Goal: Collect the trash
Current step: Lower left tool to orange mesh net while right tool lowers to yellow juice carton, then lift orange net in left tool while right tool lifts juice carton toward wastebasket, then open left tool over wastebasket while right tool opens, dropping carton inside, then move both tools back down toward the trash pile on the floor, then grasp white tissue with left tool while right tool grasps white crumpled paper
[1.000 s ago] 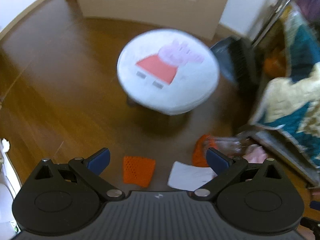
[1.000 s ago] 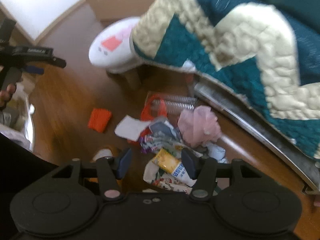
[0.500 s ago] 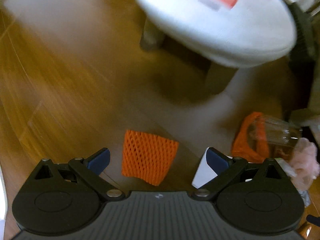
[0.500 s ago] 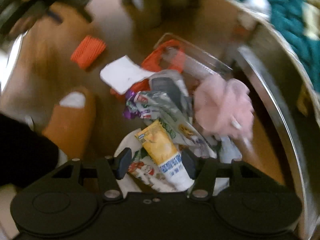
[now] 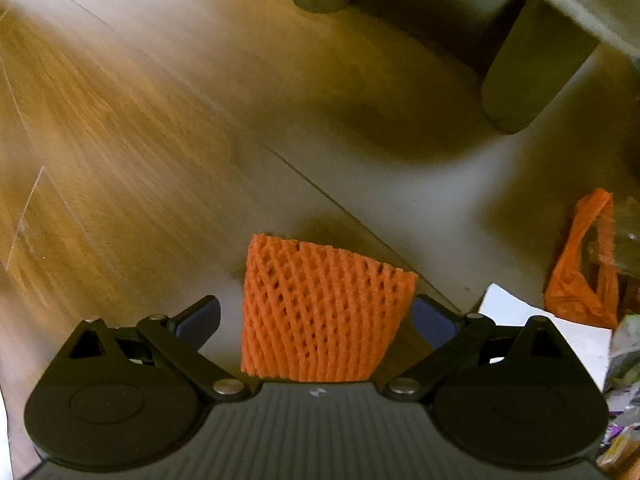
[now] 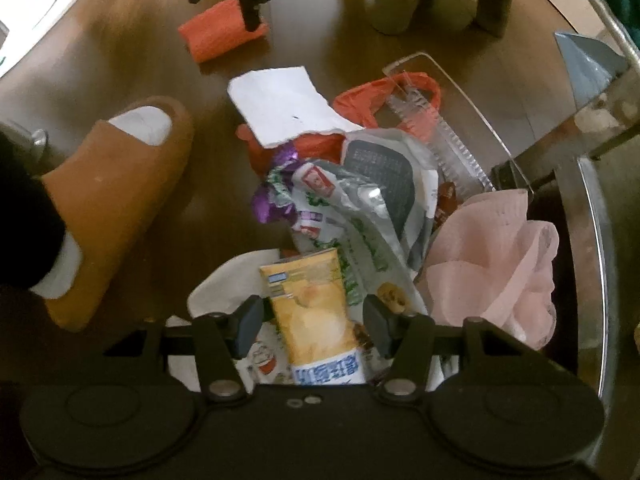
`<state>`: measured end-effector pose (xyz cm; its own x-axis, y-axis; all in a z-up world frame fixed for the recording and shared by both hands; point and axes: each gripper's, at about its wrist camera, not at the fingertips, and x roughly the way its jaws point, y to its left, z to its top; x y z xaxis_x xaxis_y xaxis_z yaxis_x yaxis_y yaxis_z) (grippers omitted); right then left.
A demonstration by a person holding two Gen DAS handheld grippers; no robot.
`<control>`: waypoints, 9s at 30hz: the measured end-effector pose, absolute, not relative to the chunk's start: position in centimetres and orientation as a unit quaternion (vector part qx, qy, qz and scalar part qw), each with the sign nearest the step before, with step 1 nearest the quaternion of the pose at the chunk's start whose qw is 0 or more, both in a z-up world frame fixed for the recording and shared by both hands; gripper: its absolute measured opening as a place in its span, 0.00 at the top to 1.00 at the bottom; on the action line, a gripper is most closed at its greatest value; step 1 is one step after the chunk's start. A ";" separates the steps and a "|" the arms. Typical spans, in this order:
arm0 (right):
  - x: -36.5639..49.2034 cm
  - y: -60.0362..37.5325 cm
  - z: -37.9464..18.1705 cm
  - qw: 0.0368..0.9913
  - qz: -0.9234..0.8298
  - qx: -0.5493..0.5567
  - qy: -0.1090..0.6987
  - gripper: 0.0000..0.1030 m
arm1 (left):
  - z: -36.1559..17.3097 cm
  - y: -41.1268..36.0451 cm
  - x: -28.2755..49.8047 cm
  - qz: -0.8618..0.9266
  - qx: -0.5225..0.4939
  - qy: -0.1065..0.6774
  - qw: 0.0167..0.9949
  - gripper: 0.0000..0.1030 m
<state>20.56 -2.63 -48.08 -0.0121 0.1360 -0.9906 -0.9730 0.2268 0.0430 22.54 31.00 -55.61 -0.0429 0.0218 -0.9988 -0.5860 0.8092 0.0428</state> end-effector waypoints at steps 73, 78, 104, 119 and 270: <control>23.7 -18.7 13.1 0.960 0.225 -0.091 0.139 0.60 | 9.5 6.6 24.7 -0.098 -0.064 0.306 0.945 0.79; 26.9 -19.4 16.0 0.969 0.200 -0.089 0.115 0.60 | 14.6 3.0 28.4 -0.131 -0.056 0.276 0.951 0.79; 39.1 -20.5 5.7 0.934 0.185 -0.103 0.288 0.60 | 5.9 -6.8 46.2 -0.136 0.015 0.415 0.899 0.79; 40.9 -20.5 4.3 0.912 0.190 -0.105 0.349 0.58 | 3.6 -8.6 48.3 -0.150 0.064 0.460 0.873 0.78; 29.6 -19.5 -50.5 0.695 0.070 0.084 0.711 0.99 | -53.7 22.1 26.1 0.106 -0.297 0.694 0.647 0.97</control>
<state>29.62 -19.47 -50.54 -0.0209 0.2166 -0.9760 0.0216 0.9761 0.2161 26.08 22.08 -53.70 0.0131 -0.2759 -0.9611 -0.5501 0.8007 -0.2373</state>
